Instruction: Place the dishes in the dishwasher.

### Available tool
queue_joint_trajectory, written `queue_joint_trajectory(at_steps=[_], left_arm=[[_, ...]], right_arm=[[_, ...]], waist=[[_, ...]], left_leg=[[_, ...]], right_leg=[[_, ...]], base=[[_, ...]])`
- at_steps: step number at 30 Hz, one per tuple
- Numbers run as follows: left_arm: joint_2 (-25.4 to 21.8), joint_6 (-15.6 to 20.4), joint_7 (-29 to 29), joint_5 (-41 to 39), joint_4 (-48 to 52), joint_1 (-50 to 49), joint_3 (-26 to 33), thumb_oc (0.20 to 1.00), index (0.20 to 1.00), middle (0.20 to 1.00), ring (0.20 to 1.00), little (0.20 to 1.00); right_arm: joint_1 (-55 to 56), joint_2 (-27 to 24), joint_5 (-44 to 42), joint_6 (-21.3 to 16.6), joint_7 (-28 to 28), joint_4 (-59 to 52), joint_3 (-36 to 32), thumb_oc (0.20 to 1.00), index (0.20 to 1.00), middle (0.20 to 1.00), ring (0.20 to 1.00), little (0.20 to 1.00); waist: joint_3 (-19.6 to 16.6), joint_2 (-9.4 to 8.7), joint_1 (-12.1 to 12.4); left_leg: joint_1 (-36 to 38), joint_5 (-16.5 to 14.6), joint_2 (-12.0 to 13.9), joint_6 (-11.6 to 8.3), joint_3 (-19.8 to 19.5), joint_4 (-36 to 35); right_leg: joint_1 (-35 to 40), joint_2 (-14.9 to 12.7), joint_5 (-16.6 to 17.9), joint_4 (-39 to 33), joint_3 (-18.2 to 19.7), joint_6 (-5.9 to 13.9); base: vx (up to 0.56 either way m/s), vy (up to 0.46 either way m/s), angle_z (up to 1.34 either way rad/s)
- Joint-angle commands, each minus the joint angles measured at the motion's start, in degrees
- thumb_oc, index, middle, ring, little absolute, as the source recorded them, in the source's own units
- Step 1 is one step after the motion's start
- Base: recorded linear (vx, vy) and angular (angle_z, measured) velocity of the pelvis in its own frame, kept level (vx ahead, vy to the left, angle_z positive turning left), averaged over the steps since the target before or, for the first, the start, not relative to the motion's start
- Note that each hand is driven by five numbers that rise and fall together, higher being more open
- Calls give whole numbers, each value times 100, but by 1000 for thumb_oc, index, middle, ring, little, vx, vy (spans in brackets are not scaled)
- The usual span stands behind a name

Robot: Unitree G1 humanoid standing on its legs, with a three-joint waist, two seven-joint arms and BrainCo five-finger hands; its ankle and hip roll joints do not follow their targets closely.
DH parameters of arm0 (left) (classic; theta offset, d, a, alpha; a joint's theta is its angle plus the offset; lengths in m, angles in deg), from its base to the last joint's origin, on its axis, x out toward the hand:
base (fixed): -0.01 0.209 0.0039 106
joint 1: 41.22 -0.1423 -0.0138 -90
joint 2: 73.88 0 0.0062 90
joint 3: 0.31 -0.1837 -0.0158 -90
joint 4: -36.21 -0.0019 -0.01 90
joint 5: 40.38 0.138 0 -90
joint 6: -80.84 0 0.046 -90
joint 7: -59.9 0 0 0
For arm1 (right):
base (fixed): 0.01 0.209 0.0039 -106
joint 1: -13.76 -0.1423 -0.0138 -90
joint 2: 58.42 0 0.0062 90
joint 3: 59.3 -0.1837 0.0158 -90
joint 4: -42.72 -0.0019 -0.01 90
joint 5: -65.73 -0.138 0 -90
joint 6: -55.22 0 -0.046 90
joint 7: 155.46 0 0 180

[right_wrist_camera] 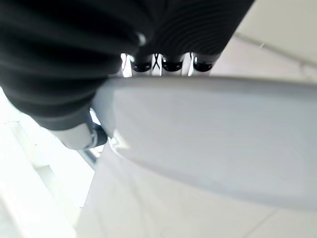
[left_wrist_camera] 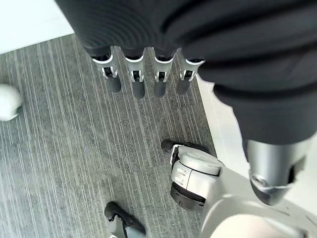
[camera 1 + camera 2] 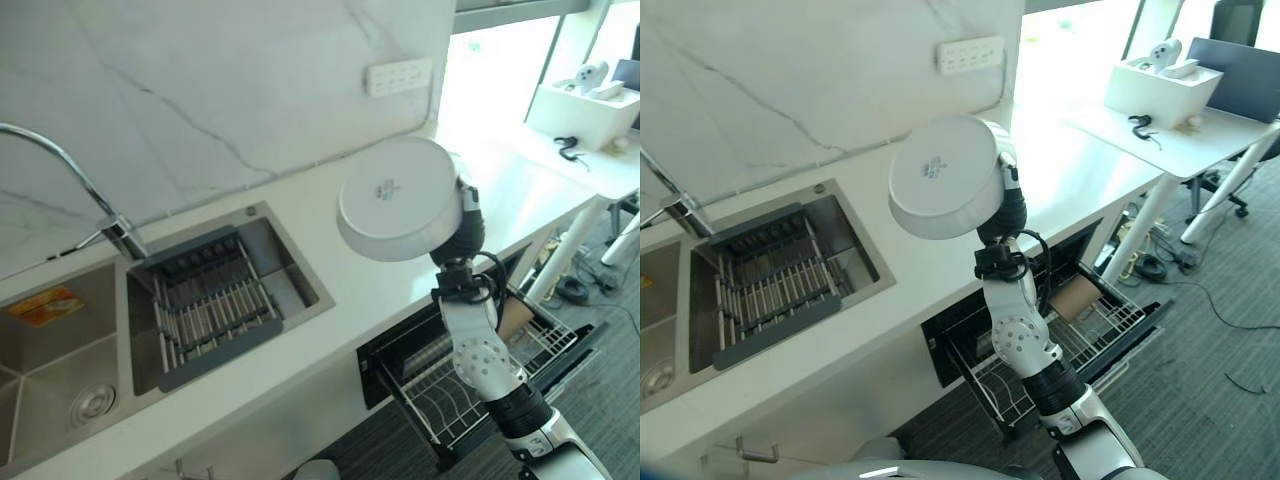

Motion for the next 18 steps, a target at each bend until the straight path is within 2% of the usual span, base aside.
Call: queue_joint_trajectory(at_steps=[1, 6, 14, 18], left_arm=[[-203, -7, 121, 43, -363, 306, -309, 1000, 1000, 1000, 1000, 1000], [-178, -76, 189, -56, -408, 398, -384, 1000, 1000, 1000, 1000, 1000], [-139, -154, 211, -233, -243, 383, -477, 1000, 1000, 1000, 1000, 1000], [-114, -166, 232, -279, -167, 357, -487, 1000, 1000, 1000, 1000, 1000]], right_arm=[[-446, 71, -352, -382, -336, -589, -559, 200, 200, 200, 200, 200], [23, -237, -558, -249, -352, -1111, -974, 200, 200, 200, 200, 200], [615, -429, -592, 27, -254, -1063, -1266, 200, 200, 200, 200, 200], [822, -430, -627, 114, -336, -895, -1282, 200, 200, 200, 200, 200]], waist=[[368, -154, 58], [336, -227, -292], [475, -212, -586], [498, -201, -643]], left_leg=[[206, -742, -171, 231, -25, 496], [240, -749, -53, 233, 212, 496], [270, -750, 29, 233, 361, 496], [223, -729, 42, 233, 381, 496]], right_leg=[[-55, -311, 712, -276, -331, 99], [-205, -214, 756, -276, -97, 73], [-337, -125, 787, -276, 153, 52], [-414, -110, 811, -276, 199, 48]], base=[[-20, -83, -32], [-23, -69, -29], [-37, -24, -24], [-25, -7, -5]])
